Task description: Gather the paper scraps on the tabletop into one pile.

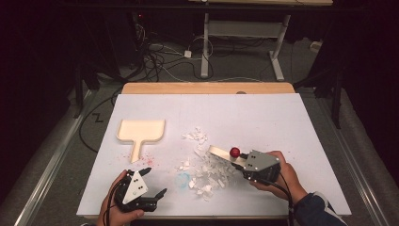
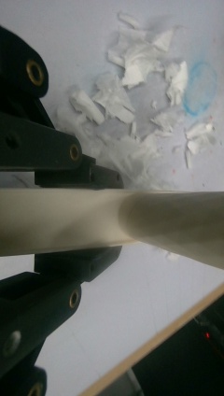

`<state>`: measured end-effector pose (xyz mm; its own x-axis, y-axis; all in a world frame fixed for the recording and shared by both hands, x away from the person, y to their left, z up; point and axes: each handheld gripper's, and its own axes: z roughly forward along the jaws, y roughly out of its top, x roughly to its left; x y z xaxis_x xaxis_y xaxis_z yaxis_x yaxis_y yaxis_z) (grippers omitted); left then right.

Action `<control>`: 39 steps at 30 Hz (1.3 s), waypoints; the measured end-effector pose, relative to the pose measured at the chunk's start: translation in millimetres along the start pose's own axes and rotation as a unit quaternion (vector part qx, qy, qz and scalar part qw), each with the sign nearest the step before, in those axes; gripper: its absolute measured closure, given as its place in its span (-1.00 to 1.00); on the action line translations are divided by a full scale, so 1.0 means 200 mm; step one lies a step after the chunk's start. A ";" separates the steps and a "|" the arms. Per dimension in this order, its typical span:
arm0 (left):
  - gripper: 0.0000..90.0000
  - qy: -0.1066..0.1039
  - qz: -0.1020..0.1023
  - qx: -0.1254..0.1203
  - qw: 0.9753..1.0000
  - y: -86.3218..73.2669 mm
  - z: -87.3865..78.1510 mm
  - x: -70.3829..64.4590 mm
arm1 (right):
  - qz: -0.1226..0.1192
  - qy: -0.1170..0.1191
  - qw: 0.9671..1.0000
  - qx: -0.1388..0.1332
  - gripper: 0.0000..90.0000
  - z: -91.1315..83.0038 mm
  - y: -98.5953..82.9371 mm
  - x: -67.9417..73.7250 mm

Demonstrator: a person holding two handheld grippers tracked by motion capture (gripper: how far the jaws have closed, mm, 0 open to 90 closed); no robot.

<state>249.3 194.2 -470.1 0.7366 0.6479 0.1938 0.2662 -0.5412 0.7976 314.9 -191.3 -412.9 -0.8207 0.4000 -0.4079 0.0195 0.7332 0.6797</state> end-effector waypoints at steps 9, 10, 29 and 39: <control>-0.64 0.007 0.001 0.003 1.000 0.00 -0.01 -0.01 | 0.012 -0.035 0.999 -0.007 0.51 -0.06 -0.02 -0.06; -0.64 0.008 -0.002 0.001 1.000 0.00 -0.01 -0.01 | 0.015 -0.040 0.999 -0.007 0.51 -0.06 -0.02 -0.07; -0.64 0.006 -0.011 0.005 1.000 0.00 0.01 0.00 | 0.052 -0.082 0.995 0.011 0.51 0.34 0.07 -0.45; -0.64 0.005 -0.016 0.009 1.000 -0.02 0.01 0.01 | 0.023 -0.046 0.999 0.002 0.51 0.72 0.25 -0.43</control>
<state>250.6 196.3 -472.9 0.7215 0.6704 0.1734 0.3008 -0.5290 0.7935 467.9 -109.5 -432.0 -0.7627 0.4820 -0.4313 0.0585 0.7155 0.6961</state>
